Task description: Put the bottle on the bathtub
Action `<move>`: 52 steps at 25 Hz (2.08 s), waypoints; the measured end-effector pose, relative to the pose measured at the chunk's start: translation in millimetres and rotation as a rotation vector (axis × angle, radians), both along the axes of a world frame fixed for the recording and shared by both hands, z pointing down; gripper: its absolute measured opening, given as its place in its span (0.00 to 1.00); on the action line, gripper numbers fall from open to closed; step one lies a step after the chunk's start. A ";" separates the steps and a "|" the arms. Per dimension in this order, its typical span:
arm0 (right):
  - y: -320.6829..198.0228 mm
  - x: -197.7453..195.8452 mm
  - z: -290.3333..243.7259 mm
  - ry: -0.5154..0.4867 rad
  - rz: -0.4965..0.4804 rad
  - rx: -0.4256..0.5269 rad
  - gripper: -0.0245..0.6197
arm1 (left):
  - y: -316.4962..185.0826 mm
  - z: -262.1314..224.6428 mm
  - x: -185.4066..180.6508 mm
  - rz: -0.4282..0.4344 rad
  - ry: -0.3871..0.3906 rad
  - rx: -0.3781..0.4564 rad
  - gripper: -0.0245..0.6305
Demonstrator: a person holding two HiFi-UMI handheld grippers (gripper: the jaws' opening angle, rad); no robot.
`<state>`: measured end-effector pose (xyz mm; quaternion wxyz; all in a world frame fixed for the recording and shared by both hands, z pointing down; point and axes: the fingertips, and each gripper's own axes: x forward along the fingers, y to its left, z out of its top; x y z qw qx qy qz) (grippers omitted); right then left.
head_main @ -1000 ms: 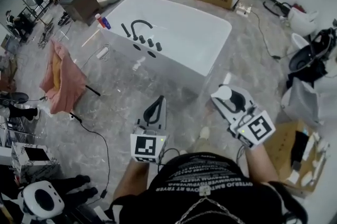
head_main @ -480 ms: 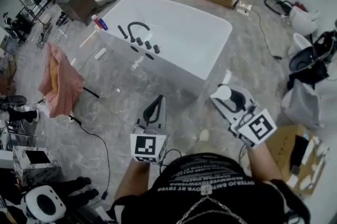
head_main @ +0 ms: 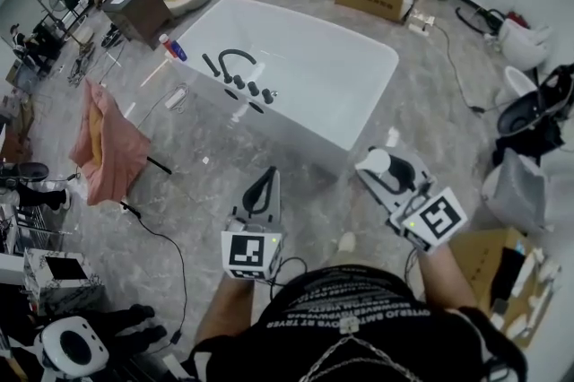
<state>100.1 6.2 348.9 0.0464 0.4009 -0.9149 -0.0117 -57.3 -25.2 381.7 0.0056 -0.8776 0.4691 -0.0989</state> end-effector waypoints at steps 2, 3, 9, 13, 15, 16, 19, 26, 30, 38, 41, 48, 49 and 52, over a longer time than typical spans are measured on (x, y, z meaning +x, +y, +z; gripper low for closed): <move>-5.1 5.0 -0.8 0.001 -0.007 0.003 0.26 | -3.5 0.3 1.9 -0.002 -0.022 0.008 0.04; -7.9 7.2 -1.7 0.002 -0.011 0.007 0.26 | -5.8 0.1 3.8 -0.007 -0.020 0.007 0.04; -27.6 20.9 -3.8 0.020 -0.054 0.015 0.26 | -23.6 -2.2 18.6 -0.029 -0.027 0.016 0.04; -34.9 24.4 -1.6 0.042 -0.091 0.016 0.26 | -29.7 0.6 26.7 -0.058 -0.002 -0.002 0.04; -39.0 27.3 -2.0 0.044 -0.106 0.014 0.26 | -33.8 0.0 32.1 -0.073 0.014 -0.009 0.04; -40.4 28.9 -2.2 0.046 -0.114 0.012 0.26 | -35.2 -0.1 34.2 -0.076 0.007 -0.005 0.04; -42.7 33.8 -2.8 0.054 -0.143 0.007 0.26 | -37.9 -0.3 40.3 -0.082 -0.015 0.018 0.04; -61.9 59.3 -10.7 0.070 -0.183 0.019 0.26 | -46.3 -10.6 71.6 -0.112 -0.020 0.023 0.04; -63.0 67.2 -5.9 0.029 -0.174 -0.007 0.26 | -39.6 -10.7 76.1 -0.131 -0.016 0.009 0.04; -62.6 59.0 5.7 0.029 -0.183 -0.039 0.26 | -45.5 -4.6 71.2 -0.131 -0.014 0.002 0.04; -65.6 58.3 1.7 0.028 -0.168 -0.032 0.26 | -50.5 -8.1 73.1 -0.113 -0.017 0.011 0.04; -84.5 53.8 3.6 0.032 -0.143 -0.028 0.26 | -73.6 -3.1 73.6 -0.063 -0.043 0.027 0.04; -88.2 51.9 4.5 0.029 -0.142 -0.030 0.26 | -77.2 -1.3 71.3 -0.059 -0.046 0.026 0.04; -99.5 46.4 10.5 0.036 -0.139 -0.029 0.26 | -87.3 2.3 63.8 -0.065 -0.026 0.008 0.04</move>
